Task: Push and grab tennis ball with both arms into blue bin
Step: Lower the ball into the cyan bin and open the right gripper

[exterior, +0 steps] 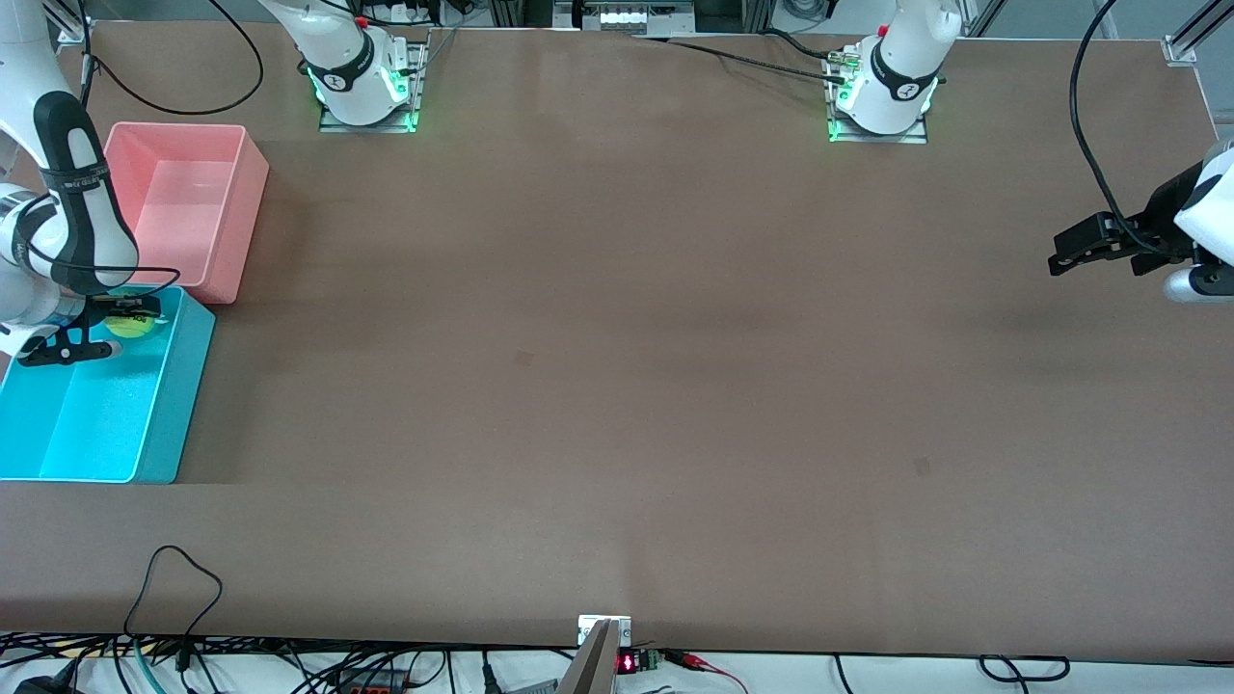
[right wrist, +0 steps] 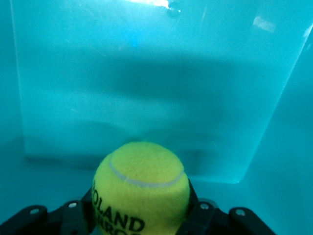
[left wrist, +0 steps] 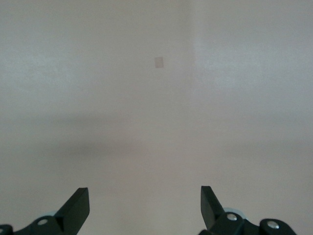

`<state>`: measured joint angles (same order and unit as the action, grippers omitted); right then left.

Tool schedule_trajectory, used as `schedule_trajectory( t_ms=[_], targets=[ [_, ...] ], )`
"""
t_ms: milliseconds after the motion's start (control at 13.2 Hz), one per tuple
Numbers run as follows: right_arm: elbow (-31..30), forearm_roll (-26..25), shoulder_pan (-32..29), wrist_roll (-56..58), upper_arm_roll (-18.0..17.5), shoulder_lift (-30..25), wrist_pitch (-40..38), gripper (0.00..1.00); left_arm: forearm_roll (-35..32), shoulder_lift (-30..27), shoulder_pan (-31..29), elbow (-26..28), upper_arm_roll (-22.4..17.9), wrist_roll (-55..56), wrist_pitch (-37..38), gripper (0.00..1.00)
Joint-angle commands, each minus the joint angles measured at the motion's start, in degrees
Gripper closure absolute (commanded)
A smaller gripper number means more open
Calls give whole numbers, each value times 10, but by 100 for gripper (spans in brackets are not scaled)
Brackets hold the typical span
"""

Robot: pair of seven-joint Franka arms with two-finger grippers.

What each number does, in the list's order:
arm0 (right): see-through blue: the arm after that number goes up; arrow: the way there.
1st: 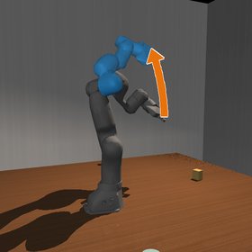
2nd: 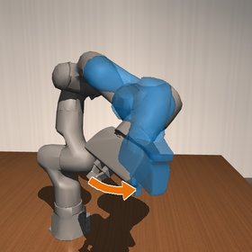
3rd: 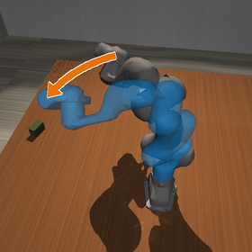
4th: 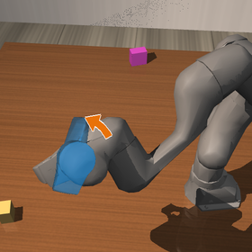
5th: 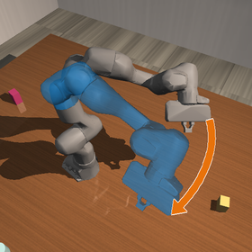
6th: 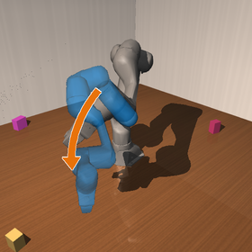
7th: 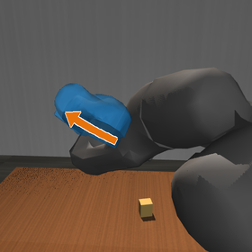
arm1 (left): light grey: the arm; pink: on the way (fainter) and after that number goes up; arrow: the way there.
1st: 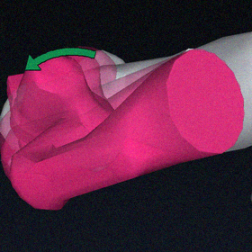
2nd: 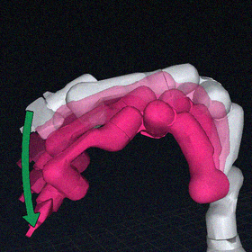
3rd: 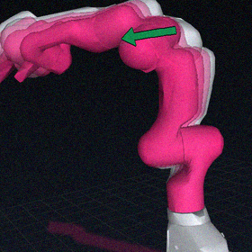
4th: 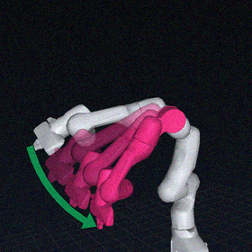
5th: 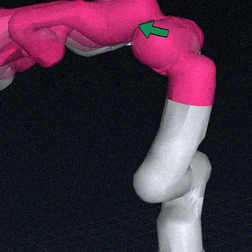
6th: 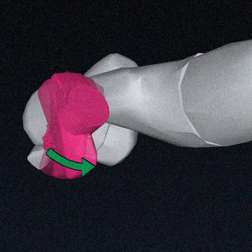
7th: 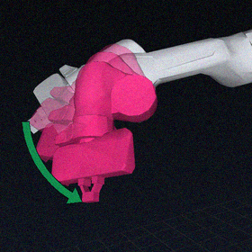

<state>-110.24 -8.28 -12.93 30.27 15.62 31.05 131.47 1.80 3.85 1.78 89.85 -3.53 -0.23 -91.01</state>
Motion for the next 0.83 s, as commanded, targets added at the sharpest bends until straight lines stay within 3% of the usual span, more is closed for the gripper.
schedule_trajectory(
  t_ms=[0, 151, 378, 757],
  targets=[
    [6, 2, -10, -2, -7, 14, 7, 51, -5, -8, -1, 3, 1, -6, -1, 0],
    [6, 2, -10, -2, -8, 16, 7, 34, -5, -8, -1, 3, 1, -3, -1, 0],
    [6, 2, -10, -2, -8, 18, 7, 0, -5, -8, 0, 2, 2, -3, -1, 0],
    [12, 2, -6, -1, -16, -12, 3, 0, -5, -8, 0, 2, 2, -3, -2, 0]
  ],
)
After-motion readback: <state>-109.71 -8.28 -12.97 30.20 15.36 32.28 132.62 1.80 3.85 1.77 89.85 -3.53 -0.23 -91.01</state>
